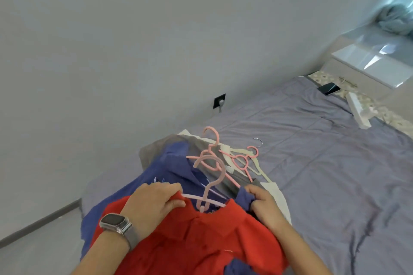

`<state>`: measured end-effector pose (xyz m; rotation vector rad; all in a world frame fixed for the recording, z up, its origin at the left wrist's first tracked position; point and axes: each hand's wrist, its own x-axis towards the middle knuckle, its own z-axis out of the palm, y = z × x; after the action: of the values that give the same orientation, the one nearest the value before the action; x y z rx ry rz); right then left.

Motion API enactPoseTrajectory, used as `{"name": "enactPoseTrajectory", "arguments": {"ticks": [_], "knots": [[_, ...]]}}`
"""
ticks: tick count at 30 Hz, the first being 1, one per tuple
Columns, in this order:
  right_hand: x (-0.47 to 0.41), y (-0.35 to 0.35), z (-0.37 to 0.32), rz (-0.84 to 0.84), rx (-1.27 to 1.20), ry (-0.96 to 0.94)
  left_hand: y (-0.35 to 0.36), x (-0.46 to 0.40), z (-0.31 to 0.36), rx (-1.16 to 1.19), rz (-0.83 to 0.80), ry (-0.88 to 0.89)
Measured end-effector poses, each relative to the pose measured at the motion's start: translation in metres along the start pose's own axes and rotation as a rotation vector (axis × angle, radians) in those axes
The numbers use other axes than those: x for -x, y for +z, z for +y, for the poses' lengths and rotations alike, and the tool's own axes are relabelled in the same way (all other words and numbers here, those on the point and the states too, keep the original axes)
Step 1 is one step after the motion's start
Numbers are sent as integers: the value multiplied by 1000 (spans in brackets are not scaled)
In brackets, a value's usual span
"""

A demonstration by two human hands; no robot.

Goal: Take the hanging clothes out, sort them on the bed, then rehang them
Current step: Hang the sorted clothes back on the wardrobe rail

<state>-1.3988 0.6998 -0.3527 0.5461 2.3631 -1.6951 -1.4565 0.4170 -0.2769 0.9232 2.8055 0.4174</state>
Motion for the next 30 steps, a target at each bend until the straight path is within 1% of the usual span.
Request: {"name": "enactPoseTrajectory", "arguments": {"ticks": [2,4,6,9,11,14,15,17,20,24,26,30], "knots": [[39,-5,-28,-10,-78,31,-27,18,4,-9,103,75],[90,-10,-53,-36,-157,44,-59,48,10,33,184,145],[145,-14,-79,-74,-206,69,-99,87,16,98,233,160],[220,-5,-118,-164,-277,46,-176,148,27,162,307,145],[262,4,-150,-196,-298,23,-225,182,31,143,312,168],[307,11,-205,-216,-311,-10,-281,221,34,140,200,207],[319,11,-224,-231,-262,-29,-294,232,34,151,167,212],[339,11,-256,-192,-172,-81,-315,252,36,121,154,196],[366,12,-298,-192,-82,-131,-335,278,41,18,226,120],[394,12,-337,-250,169,-181,-347,311,56,-4,315,48],[411,15,-353,-273,284,-299,-349,330,65,23,338,18],[443,30,-360,-210,415,-646,-346,369,92,39,380,-51]]}}
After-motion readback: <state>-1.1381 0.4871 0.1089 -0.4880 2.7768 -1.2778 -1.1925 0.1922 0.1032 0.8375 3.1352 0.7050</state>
